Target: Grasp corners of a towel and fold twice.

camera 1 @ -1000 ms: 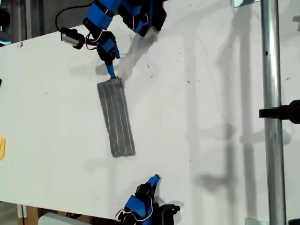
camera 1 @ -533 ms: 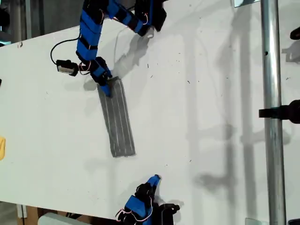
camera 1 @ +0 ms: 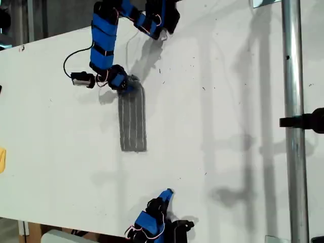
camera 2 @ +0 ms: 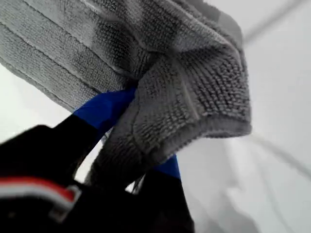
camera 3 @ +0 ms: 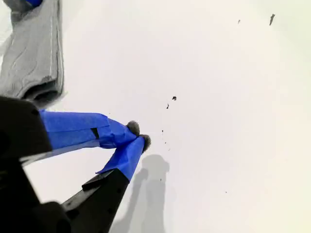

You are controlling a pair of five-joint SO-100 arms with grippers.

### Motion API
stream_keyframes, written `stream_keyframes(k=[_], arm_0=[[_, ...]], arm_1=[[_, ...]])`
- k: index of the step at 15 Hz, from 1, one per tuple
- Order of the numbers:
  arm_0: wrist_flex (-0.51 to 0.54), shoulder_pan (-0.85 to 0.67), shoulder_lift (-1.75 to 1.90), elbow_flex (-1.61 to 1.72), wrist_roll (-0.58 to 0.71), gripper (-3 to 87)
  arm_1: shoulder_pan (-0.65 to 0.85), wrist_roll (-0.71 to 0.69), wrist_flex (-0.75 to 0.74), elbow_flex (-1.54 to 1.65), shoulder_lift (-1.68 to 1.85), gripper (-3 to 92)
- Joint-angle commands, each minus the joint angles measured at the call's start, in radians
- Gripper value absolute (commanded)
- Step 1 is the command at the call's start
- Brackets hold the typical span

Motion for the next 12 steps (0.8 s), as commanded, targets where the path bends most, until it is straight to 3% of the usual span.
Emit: stream_keyframes(k=[1, 3, 4, 8, 9, 10, 11, 12], arm_0=[[0.009, -0.009, 0.006, -0.015, 0.029, -2.7], [0.000, -0.014, 0.006, -0.018, 0.044, -2.7], [-0.002, -0.014, 0.006, -0.014, 0.046, -2.7], [-0.011, -0.009, 0.006, -0.008, 0.051, -2.7], [-0.011, -0.006, 0.006, -0.003, 0.046, -2.7], [-0.011, -0.006, 0.006, 0.006, 0.043, -2.6], [-0.011, -0.006, 0.006, 0.023, 0.028, -2.6], [-0.005, -0.006, 0.006, 0.043, -0.002, -2.2]], arm_1=[[-0.035, 0.043, 0.305, 0.086, 0.509, -0.2], [-0.112, 0.109, 0.589, -0.002, 0.727, -0.2], [-0.164, 0.138, 0.604, -0.048, 0.718, -0.2], [-0.287, 0.156, 0.156, -0.281, 0.091, -0.2], [-0.313, 0.156, 0.141, -0.414, -0.044, 6.3], [-0.318, 0.178, 0.186, -0.537, -0.123, 27.9], [-0.314, 0.183, 0.212, -0.601, -0.109, 38.7], [-0.311, 0.183, 0.215, -0.620, -0.025, 35.3]])
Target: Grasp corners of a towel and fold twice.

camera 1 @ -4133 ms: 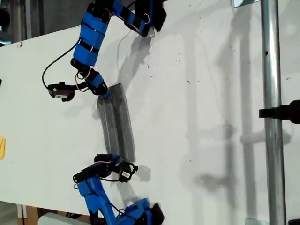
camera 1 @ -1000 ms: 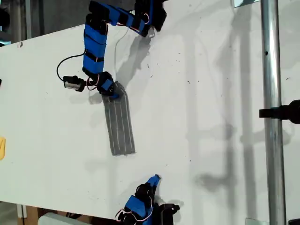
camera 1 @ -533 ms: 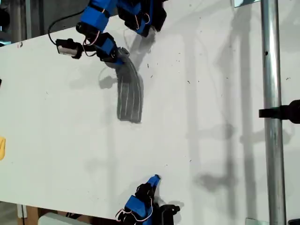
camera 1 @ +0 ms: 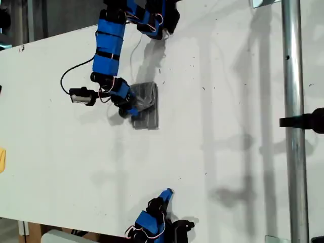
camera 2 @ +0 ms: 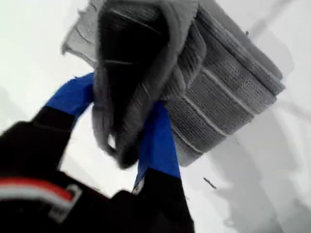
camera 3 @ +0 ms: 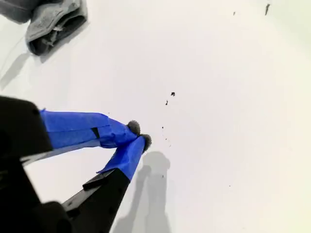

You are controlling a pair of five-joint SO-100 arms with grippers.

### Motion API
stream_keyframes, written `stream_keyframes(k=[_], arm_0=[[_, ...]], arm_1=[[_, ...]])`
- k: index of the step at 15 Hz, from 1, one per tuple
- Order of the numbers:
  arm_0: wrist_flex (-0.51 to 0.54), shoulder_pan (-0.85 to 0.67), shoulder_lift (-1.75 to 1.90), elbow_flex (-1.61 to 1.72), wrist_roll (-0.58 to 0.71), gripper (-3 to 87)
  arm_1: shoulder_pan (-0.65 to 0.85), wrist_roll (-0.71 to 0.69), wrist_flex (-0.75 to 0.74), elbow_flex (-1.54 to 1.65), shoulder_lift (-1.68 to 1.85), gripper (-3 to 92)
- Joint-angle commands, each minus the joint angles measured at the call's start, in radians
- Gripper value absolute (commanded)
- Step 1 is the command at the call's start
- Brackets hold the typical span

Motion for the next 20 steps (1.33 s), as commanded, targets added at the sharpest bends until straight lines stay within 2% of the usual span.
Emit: stream_keyframes(k=[1, 3, 4, 5, 6, 7, 9, 11, 12, 14, 15, 16, 17, 18, 20], arm_0=[[0.000, -0.009, 0.006, 0.015, 0.021, -2.2], [0.000, -0.040, 0.006, 0.015, 0.014, -2.2], [0.000, -0.061, 0.006, 0.015, 0.044, -2.2], [0.002, -0.077, 0.006, 0.015, 0.098, -2.2], [0.002, -0.083, 0.006, 0.015, 0.123, -2.2], [0.002, -0.083, 0.006, 0.015, 0.256, -2.2], [-0.011, -0.077, 0.006, 0.018, 0.781, -2.3], [-0.017, -0.078, 0.006, 0.021, 0.793, -2.3], [-0.017, -0.078, 0.006, 0.021, 0.793, -2.3], [-0.017, -0.078, 0.006, 0.021, 0.792, -2.3], [-0.017, -0.078, 0.006, 0.021, 0.792, -2.3], [-0.017, -0.078, 0.006, 0.021, 0.792, -2.3], [-0.017, -0.078, 0.006, 0.021, 0.792, -2.3], [-0.015, -0.078, 0.006, 0.021, 0.792, -2.3], [-0.015, -0.080, 0.006, 0.021, 0.792, -2.3]], arm_1=[[0.020, 0.023, 0.031, -0.101, 0.179, 32.1], [0.069, 0.014, 0.066, -0.011, 0.330, 30.4], [0.072, 0.020, 0.063, 0.095, 0.410, 23.1], [0.057, 0.025, 0.037, 0.241, 0.495, 11.2], [0.029, 0.054, 0.005, 0.420, 0.612, 7.1], [-0.009, 0.089, -0.018, 0.606, 0.755, 3.9], [-0.115, 0.206, -0.006, 0.933, 1.120, 0.8], [-0.233, 0.347, 0.106, 1.180, 1.534, -0.3], [-0.278, 0.365, 0.140, 1.258, 1.727, -0.3], [-0.347, 0.528, 0.135, 1.359, 1.784, 0.4], [-0.387, 0.569, 0.140, 1.378, 1.787, 4.9], [-0.400, 0.555, 0.144, 1.370, 1.787, 9.9], [-0.390, 0.528, 0.149, 1.370, 1.787, 9.9], [-0.362, 0.430, 0.166, 1.370, 1.787, 9.9], [-0.339, 0.420, 0.163, 1.373, 1.787, 9.9]])
